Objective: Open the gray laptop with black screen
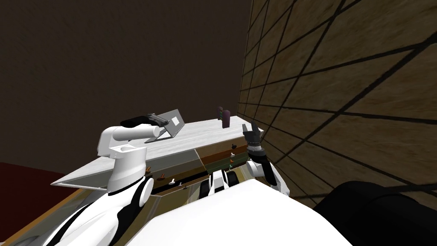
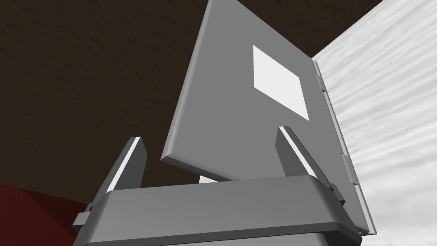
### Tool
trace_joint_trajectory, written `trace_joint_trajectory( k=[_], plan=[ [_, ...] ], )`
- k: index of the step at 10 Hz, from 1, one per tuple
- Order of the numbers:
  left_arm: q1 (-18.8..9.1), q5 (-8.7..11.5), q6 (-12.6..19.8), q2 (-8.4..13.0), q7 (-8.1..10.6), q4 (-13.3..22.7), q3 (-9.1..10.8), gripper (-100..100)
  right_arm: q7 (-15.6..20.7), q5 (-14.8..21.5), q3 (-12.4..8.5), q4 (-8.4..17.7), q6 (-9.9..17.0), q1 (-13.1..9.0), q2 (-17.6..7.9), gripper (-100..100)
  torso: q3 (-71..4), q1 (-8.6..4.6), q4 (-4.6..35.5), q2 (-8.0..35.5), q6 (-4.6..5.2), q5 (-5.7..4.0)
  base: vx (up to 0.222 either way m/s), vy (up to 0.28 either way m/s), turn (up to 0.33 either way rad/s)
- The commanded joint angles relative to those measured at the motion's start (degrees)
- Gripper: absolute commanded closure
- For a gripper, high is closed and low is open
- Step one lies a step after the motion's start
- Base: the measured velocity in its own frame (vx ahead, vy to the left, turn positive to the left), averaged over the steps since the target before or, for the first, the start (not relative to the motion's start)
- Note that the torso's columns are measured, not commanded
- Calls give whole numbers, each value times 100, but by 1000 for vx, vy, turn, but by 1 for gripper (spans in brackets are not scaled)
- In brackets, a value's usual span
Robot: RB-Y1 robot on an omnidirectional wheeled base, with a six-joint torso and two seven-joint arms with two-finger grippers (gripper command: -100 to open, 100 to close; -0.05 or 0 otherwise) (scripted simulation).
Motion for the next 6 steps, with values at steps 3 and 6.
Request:
trace_joint_trajectory(
  k=[3, 6],
  plan=[
    [-251, -162, -238, 109, 2, 590, 83, -100, 0, 0, 0, 0, 0, 0, 0, 0, -15, -25, -8, -24, 2, -8, -37, 21, -97],
    [-175, -116, -163, 71, 3, 404, 52, 100, 0, 0, 0, 0, 0, 1, 0, 0, -16, -23, -8, -27, -1, -7, -4, 3, 15]
  ],
)
